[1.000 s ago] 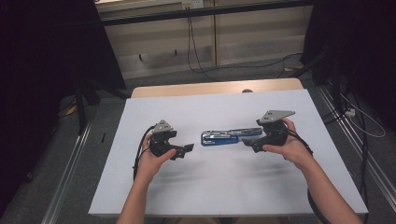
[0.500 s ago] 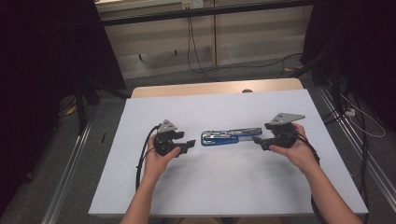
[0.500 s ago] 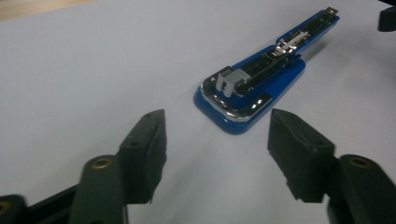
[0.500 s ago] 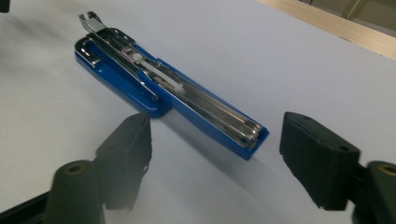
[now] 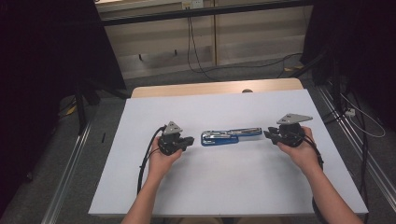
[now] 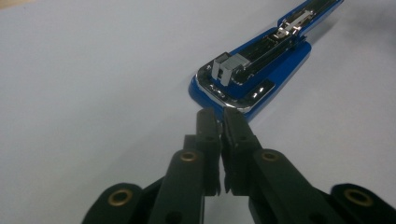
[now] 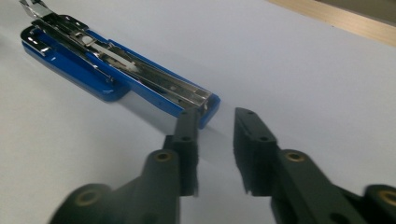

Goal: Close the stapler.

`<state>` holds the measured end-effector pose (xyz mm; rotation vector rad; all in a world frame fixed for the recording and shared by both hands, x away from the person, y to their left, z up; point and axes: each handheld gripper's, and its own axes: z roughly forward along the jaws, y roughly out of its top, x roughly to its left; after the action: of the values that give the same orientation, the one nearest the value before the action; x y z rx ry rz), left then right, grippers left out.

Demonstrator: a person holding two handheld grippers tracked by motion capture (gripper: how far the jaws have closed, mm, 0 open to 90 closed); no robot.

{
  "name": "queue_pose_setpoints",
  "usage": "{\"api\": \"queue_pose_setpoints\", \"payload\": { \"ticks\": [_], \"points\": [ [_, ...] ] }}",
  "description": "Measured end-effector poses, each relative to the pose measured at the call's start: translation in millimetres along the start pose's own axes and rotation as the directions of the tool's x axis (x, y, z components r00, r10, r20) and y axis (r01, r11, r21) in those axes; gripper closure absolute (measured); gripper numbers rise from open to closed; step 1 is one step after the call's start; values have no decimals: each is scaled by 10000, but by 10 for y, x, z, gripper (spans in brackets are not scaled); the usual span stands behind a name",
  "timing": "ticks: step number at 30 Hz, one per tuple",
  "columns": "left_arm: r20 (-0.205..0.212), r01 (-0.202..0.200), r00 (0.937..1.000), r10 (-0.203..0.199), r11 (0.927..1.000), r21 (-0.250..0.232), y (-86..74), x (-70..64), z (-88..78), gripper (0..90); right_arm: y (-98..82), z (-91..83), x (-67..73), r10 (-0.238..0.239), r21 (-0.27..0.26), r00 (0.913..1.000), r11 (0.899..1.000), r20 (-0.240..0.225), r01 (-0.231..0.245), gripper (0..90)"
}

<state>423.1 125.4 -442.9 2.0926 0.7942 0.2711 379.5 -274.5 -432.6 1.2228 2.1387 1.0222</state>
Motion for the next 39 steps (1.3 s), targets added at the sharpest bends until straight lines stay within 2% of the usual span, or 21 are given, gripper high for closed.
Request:
{"api": "queue_pose_setpoints", "payload": {
  "ticks": [4,7,11,15,17,23,26,28,30,34,37,39],
  "points": [
    [16,189,9998,-189,9998,-57,-13,20,32,900,26,35,-26,-176,176,9993,9997,323,171,900],
    [-30,4,10000,-3,10000,60,-16,17,61,900,34,74,-25,-174,232,9994,9996,285,168,900],
    [26,53,10000,-53,10000,77,-17,-4,135,900,52,129,-24,-309,493,9986,9984,425,288,900],
    [145,87,9999,-90,9999,149,-3,-30,200,900,54,153,-59,-272,490,9981,9985,561,245,900],
    [243,77,9997,-81,9998,161,-4,-35,221,900,32,169,-72,-78,465,9988,9989,483,56,900],
    [385,-43,9993,33,9996,269,14,-74,282,900,-8,245,-47,-254,989,9992,9948,311,222,900],
    [368,-101,9993,94,9998,177,40,-92,283,900,-17,303,-19,-416,1109,9990,9930,150,397,900],
    [372,-151,9992,146,9998,146,49,-100,285,900,-22,334,-9,-578,1223,9981,9910,210,548,900],
    [391,-167,9991,162,9998,128,56,-100,284,900,-37,351,-20,-470,1248,9988,9911,101,454,900],
    [454,-159,9989,153,9998,127,65,-109,310,900,-53,371,-6,-741,1248,9972,9895,31,731,900],
    [419,-285,9987,276,9994,203,65,-124,335,900,-58,374,-7,-619,1207,9981,9908,26,612,900],
    [433,-226,9988,221,9997,123,68,-128,347,900,-61,370,-11,-656,1205,9978,9906,-2,651,900]
  ]
}}
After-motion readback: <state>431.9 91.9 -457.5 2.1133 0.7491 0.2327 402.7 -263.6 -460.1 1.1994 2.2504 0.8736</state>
